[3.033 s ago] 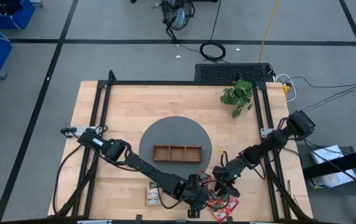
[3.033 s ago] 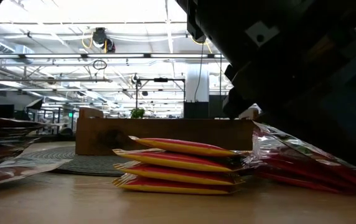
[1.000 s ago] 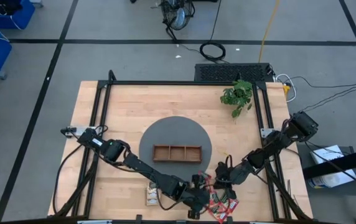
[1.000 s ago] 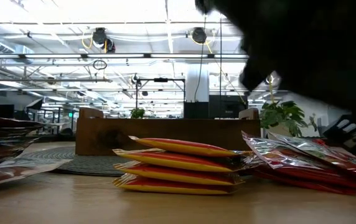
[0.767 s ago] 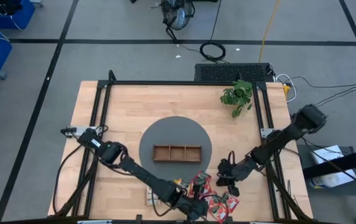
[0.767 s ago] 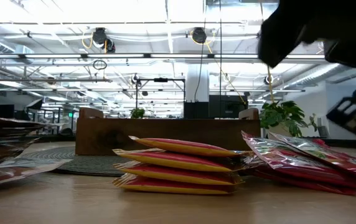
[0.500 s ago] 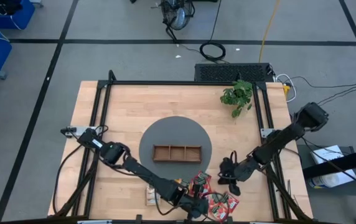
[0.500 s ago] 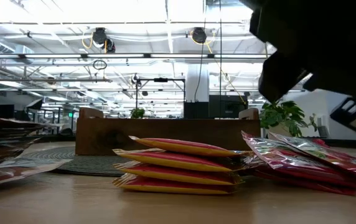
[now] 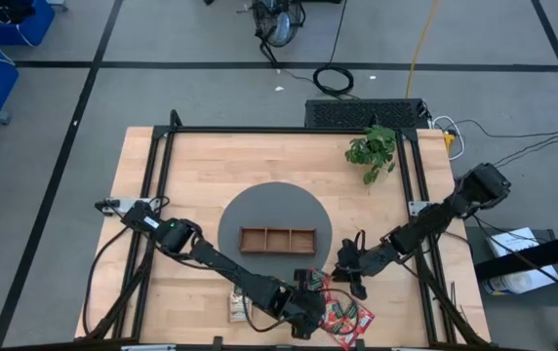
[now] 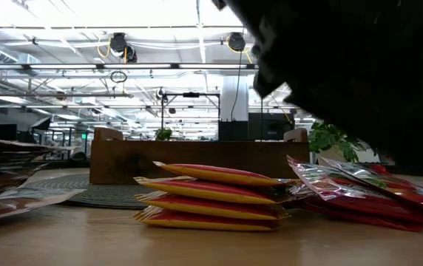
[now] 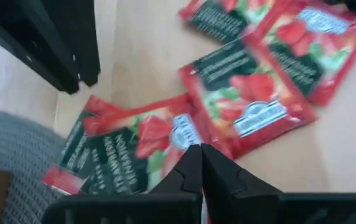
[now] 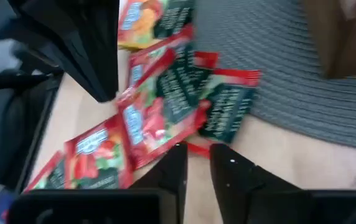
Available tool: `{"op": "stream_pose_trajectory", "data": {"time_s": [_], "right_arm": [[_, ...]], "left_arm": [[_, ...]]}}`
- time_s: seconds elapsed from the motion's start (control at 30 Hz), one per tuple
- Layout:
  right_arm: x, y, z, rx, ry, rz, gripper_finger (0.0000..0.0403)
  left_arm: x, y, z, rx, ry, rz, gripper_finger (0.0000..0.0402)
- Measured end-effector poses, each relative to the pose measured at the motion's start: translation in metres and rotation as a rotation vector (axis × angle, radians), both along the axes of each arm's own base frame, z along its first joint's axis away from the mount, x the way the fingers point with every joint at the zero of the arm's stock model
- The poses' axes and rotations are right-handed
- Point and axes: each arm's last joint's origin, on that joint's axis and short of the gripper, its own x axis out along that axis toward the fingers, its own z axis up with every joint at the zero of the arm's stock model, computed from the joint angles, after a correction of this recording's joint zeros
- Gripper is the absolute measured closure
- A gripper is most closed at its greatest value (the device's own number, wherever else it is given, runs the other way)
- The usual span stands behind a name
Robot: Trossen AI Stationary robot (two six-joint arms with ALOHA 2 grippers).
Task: Pick & Place Tea
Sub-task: Put the red tea sachet into the right section of the wooden organizer
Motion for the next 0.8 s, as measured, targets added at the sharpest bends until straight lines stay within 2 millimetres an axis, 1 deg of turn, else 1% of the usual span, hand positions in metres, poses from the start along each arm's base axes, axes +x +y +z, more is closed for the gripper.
{"op": "stream_pose_trajectory", "data": {"time_s": [0.07, 0.2, 0.27, 0.37, 0.5, 0.7, 0.8], "right_arm": [[0.002, -0.002, -0.001, 0.025, 0.019, -0.005, 0.0312], [0.003, -0.003, -0.011, 0.062, 0.085, -0.008, 0.0281], [0.004, -0.002, -0.017, 0.072, 0.104, -0.019, 0.027], [0.008, 0.001, -0.02, 0.111, 0.087, -0.015, 0.026], [0.013, 0.005, -0.021, 0.152, 0.031, 0.002, 0.0254], [0.013, 0.007, -0.024, 0.176, 0.043, 0.031, 0.0259], [0.013, 0.006, -0.024, 0.175, 0.044, 0.026, 0.0259]], "left_arm": [[0.002, 0.004, -0.004, -0.025, 0.012, 0.017, 0.0395], [0.0, 0.01, -0.015, -0.037, 0.039, 0.051, 0.0387], [-0.001, 0.012, -0.019, -0.037, 0.044, 0.066, 0.0393], [0.0, 0.014, -0.023, -0.042, 0.037, 0.077, 0.0397], [0.0, 0.015, -0.028, -0.038, 0.011, 0.071, 0.0385], [0.002, 0.02, -0.031, -0.03, 0.008, 0.082, 0.0397], [0.003, 0.021, -0.031, -0.02, -0.006, 0.075, 0.0389]]}}
